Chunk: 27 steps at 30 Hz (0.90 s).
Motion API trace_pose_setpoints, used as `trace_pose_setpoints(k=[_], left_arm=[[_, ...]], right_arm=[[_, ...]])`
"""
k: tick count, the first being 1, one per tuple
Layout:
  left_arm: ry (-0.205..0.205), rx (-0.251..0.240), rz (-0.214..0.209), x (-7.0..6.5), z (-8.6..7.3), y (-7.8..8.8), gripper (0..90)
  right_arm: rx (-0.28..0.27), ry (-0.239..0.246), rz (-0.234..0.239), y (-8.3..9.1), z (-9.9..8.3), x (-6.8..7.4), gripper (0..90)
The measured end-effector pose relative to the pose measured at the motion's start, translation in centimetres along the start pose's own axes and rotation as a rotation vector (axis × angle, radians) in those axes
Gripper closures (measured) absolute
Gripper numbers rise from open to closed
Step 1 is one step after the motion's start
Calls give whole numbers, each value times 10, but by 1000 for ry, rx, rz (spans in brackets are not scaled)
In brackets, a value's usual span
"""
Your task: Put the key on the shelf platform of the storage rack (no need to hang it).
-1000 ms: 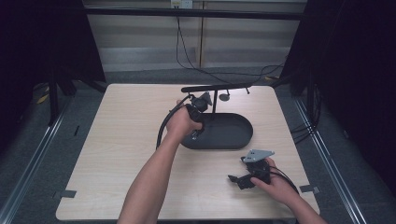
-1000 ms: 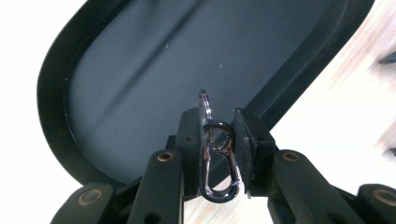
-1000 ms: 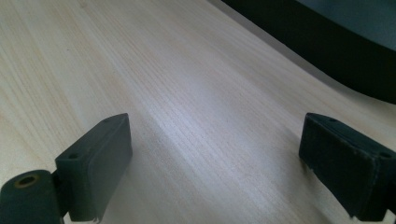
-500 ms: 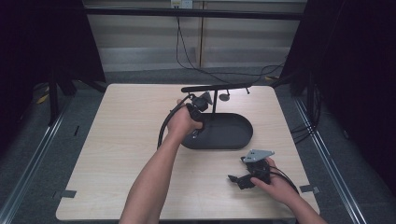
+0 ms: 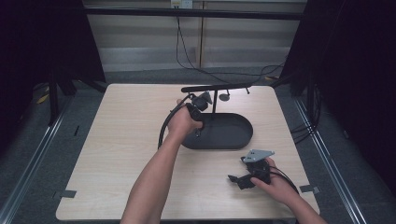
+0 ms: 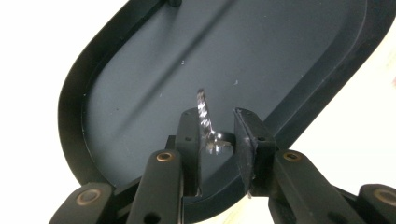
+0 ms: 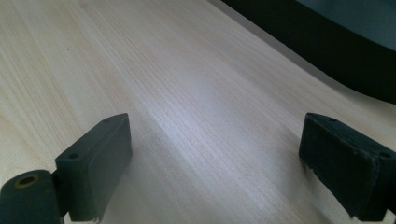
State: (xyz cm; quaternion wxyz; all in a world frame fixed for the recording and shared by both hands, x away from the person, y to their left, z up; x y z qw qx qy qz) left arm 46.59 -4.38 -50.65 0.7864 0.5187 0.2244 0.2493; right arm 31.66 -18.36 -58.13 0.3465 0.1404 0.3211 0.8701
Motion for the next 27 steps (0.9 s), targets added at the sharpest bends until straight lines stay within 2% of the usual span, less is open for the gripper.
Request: trace_pose_setpoints(k=[16, 27], left_arm=[[-7, 1, 21, 5, -1, -5, 720], [-2, -3, 18, 4, -3, -6, 703]], right_arm=[[0, 0, 0, 0, 0, 0, 90], [0, 2, 5, 0, 0, 1, 90]])
Point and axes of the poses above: each handheld gripper's, and its own axes: y roughly backward along the jaws, z roughly out of its top, x roughly to its left, the point moved 10 cm from there along -y, roughly forward along the jaws, and after that the axes turned 3 degrees about -x, right-handed, at the moved point
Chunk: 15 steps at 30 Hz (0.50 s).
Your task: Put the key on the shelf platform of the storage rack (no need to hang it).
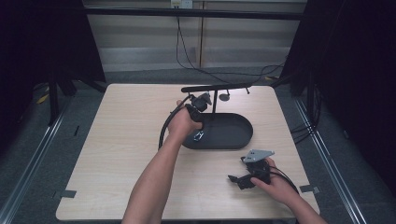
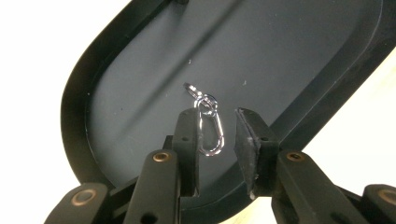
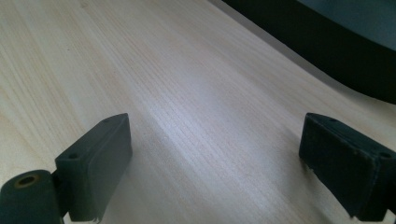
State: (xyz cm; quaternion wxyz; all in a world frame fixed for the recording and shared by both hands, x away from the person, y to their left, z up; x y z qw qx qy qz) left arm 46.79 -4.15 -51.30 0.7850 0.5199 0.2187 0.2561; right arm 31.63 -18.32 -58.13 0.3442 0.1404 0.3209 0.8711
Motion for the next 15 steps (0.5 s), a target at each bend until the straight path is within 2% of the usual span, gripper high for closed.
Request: trace_pose_setpoints(k=[7, 13, 15], left_arm=[[7, -9, -5, -2, -1, 3, 695], [-10, -8, -22, -7, -2, 8, 676], [3, -12, -25, -8, -4, 8, 666]], right_arm=[[0, -1, 0, 0, 0, 0, 90], [0, -1, 0, 0, 0, 0, 90], [0, -1, 0, 0, 0, 0, 90]])
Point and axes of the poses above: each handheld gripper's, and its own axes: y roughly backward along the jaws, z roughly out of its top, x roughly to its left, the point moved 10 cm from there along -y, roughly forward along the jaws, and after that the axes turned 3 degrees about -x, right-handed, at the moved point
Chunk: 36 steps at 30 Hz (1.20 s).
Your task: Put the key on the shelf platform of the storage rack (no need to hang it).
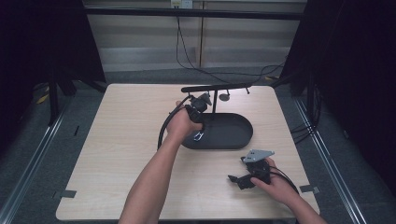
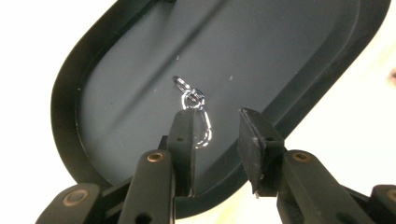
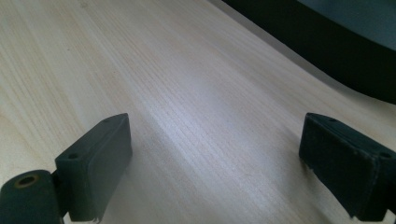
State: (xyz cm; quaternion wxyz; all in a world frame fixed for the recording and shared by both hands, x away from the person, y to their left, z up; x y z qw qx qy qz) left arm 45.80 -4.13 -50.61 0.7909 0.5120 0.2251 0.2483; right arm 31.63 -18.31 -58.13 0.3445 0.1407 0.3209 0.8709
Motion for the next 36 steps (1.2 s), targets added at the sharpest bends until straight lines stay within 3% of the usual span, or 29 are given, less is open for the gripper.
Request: trace_pose_setpoints(k=[15, 19, 25, 36], left_arm=[[34, -16, -29, -1, -10, 9, 576], [23, -5, -39, -2, -15, 11, 517], [10, -25, -42, -3, -17, 18, 433], [6, -54, -41, -2, -25, 27, 355]], right_arm=[[0, 0, 0, 0, 0, 0, 90], [0, -1, 0, 0, 0, 0, 90], [0, -1, 0, 0, 0, 0, 90], [1, 0, 0, 0, 0, 0, 90]])
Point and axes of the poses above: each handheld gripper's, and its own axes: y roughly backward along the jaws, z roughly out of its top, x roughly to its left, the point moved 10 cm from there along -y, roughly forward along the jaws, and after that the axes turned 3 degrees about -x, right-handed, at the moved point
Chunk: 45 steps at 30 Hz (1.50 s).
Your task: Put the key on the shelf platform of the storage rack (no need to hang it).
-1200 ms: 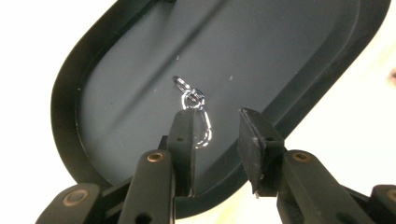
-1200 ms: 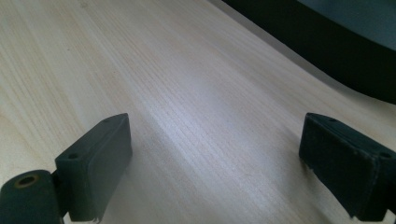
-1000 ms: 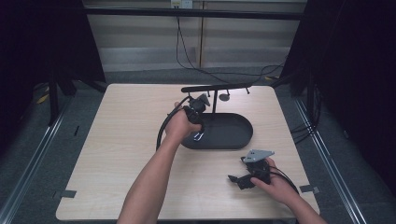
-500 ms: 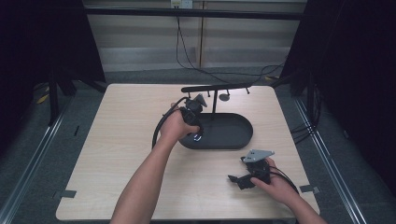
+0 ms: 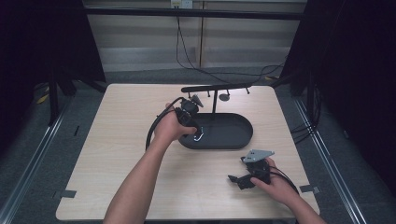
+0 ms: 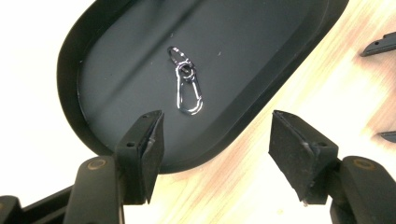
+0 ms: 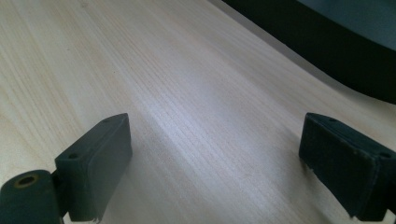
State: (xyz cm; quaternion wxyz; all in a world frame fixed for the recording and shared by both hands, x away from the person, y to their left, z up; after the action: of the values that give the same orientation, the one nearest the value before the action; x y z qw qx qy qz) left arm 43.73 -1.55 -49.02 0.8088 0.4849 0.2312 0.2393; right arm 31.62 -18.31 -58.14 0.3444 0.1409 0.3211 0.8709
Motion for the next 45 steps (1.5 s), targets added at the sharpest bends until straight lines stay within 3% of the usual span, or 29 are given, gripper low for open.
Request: trace_pose_setpoints(k=[16, 45], left_arm=[[10, -24, 0, 5, -16, 10, 335], [20, -5, 9, 20, -55, 30, 327]], right_arm=[[-1, 1, 0, 0, 0, 0, 90], [1, -2, 0, 0, 0, 0, 89]])
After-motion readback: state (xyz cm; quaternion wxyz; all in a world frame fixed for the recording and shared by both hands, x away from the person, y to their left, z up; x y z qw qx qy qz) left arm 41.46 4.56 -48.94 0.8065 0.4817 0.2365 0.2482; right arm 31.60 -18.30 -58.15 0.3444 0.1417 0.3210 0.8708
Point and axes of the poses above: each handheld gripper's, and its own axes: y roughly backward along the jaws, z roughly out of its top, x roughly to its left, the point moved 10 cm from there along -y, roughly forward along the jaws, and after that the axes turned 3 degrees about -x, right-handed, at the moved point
